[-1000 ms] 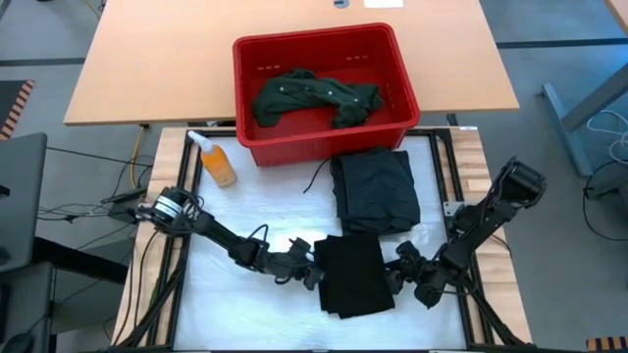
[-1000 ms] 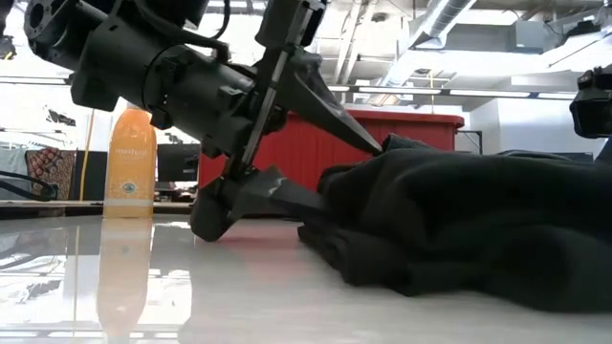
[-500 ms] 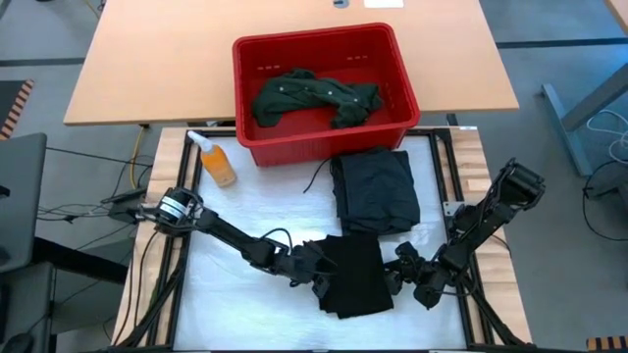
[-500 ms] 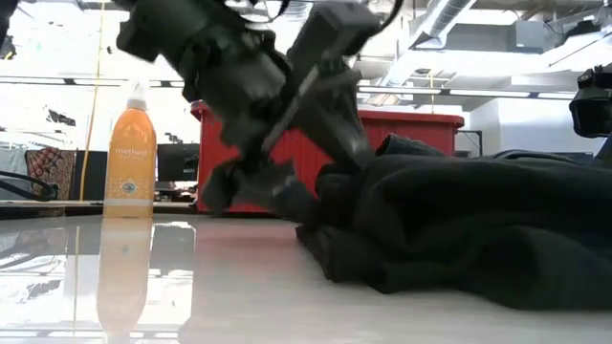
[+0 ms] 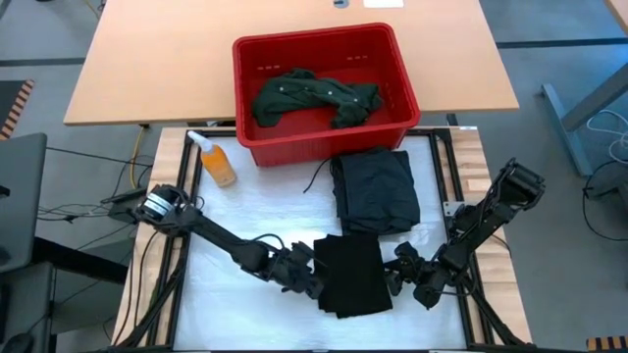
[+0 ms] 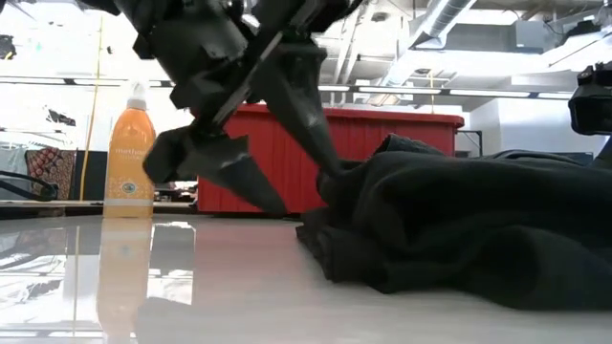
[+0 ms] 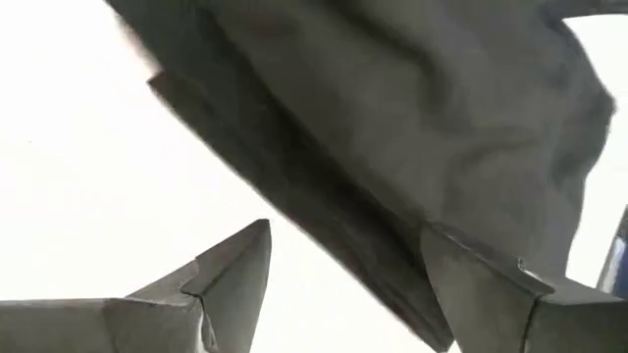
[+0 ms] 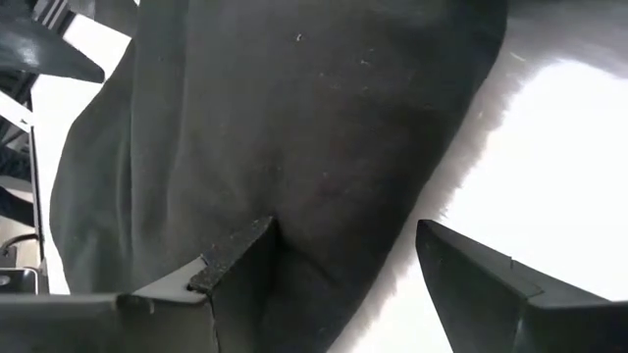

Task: Fold Laundry from Bin
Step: Stack the black shirt on top of the dark blue shorts

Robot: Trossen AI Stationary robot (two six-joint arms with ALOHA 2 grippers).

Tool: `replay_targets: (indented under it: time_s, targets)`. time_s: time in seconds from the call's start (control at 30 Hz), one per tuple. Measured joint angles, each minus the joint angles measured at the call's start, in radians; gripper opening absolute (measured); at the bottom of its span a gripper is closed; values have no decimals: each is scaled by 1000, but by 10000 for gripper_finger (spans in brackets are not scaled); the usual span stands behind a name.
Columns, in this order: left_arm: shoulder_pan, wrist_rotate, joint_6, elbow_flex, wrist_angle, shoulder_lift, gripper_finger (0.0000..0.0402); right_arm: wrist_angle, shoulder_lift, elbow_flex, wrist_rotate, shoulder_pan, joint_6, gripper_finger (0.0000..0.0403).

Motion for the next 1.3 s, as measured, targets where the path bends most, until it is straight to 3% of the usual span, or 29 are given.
replay_targets:
  time_s: [0.47, 0.63, 0.9, 1.03, 1.23, 1.3]
  targets:
    - [16, 45, -90, 4, 142, 144, 253, 39, 0, -1, -19, 0, -48, 276]
    - [24, 30, -27, 2, 293, 164, 253, 42, 0, -1, -19, -2, -59, 276]
    - [62, 56, 17, 3, 336, 194, 220, 133, 0, -1, 9, -10, -182, 269]
    - [70, 63, 31, 6, 422, 233, 158, 181, 3, 1, 28, -10, -217, 222]
    - [59, -13, 84, 4, 437, 225, 29, 199, 6, 1, 31, -10, -221, 55]
    - [55, -36, 114, 1, 474, 227, 17, 204, 6, 1, 38, -10, -229, 42]
